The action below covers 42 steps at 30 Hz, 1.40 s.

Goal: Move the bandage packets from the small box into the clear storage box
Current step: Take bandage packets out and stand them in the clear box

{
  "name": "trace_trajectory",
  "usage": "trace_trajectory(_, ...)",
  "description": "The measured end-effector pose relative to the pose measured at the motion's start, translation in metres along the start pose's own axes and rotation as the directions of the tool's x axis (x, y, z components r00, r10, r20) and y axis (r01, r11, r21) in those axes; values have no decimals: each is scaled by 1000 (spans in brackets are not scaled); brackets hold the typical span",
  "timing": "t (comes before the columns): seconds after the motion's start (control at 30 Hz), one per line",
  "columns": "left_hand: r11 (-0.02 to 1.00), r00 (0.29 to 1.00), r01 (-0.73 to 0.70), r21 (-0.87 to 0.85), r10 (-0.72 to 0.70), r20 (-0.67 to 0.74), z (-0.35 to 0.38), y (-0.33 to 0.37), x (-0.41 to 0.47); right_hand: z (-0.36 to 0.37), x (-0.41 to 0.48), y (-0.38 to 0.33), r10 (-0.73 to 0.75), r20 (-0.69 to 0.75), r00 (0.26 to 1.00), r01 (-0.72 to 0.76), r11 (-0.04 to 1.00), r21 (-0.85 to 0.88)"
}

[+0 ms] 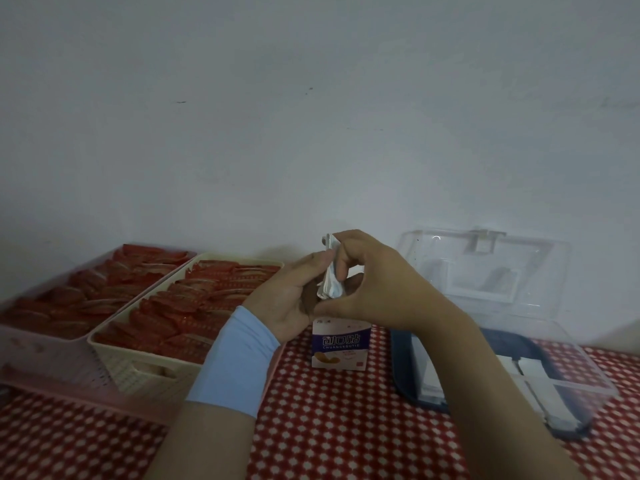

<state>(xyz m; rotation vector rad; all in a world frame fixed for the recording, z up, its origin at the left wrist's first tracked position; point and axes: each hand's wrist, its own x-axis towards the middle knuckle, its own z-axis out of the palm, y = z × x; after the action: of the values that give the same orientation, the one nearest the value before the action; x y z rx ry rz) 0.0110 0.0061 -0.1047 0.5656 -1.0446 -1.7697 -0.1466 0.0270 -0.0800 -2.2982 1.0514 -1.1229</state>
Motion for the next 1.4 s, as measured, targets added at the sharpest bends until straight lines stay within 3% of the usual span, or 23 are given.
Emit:
trace_trajectory(0.3, 1000, 999, 0, -17, 1, 40, 0, 0, -3, 3, 0, 1, -10, 34, 999, 13, 996, -83)
trace_trajectory(0.4, 1000, 997, 7, -13, -6, 77, -1, 1, -5, -4, -3, -2, 57, 61, 996, -62, 995, 77)
trace_trajectory(0.53, 998, 991, 1, 64, -9, 132, 5, 4, -12, -13, 0, -1, 192, -44, 980, -166, 925, 343)
trace_trajectory(0.73, 992, 988, 50, 116, -66, 137, 14, 4, -18, -29, -8, -3, 270, -31, 962, -251, 927, 277)
trace_trajectory(0.93, 946, 972, 113, 304, -169, 165, 18, 2, -19, -47, -15, -3, 308, -78, 948, -285, 934, 215)
trace_trajectory(1.23, 938, 972, 141, 316, -191, 134, 65, -15, -18, -90, -42, -10, 390, 10, 921, -386, 909, 159)
trace_trajectory(1.3, 823, 993, 49, 566, -100, 59, 76, -20, -15, -102, -49, -10, 400, -5, 917, -398, 914, 73)
trace_trajectory(1.37, 500, 992, -69, 863, 122, 8, 87, -26, -10, -113, -55, -9, 416, -15, 909, -416, 909, 10)
trace_trajectory(1.4, 400, 979, -103, 911, 204, 22, 94, -30, -7, -119, -59, -9, 425, -19, 905, -425, 905, 0)
